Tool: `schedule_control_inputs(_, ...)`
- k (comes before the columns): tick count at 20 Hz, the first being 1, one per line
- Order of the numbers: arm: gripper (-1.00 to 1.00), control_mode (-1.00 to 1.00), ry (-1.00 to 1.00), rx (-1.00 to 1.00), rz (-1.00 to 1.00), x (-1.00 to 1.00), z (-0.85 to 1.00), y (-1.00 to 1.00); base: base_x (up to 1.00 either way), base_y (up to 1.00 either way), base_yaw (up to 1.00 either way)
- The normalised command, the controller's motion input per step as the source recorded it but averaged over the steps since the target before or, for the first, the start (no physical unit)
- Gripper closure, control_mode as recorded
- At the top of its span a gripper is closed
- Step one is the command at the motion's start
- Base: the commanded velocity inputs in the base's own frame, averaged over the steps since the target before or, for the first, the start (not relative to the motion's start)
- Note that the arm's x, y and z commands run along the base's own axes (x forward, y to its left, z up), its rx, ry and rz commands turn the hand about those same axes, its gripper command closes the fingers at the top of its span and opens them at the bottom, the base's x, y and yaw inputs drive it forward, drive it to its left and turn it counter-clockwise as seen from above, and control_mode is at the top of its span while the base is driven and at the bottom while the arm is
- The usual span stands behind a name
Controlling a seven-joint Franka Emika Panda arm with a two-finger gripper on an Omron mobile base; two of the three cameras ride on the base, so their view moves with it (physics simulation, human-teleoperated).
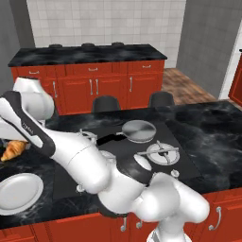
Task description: Pick the croissant and place it on the pan. Then turn on the stove to warm the croissant.
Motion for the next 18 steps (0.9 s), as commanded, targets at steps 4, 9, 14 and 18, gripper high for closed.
schedule_control_inputs(4, 1.0, -1.0, 0.0, 0.0, 0.0, -0.2, 0.97, -0.74, 0.0, 0.0, 0.0)
schedule_control_inputs(9, 1.0, -1.0, 0.0, 0.0, 0.0, -0.24, 0.7, -0.91, 0.0, 0.0, 0.0)
schedule_control_inputs(14, 1.0, -1.0, -0.07, -0.04, 0.0, -0.14, 0.64, -1.0, 0.0, 0.0, 0.0)
schedule_control_inputs(18, 1.0, -1.0, -0.05, -0.03, 0.0, -0.21, 0.67, -1.0, 0.0, 0.0, 0.0)
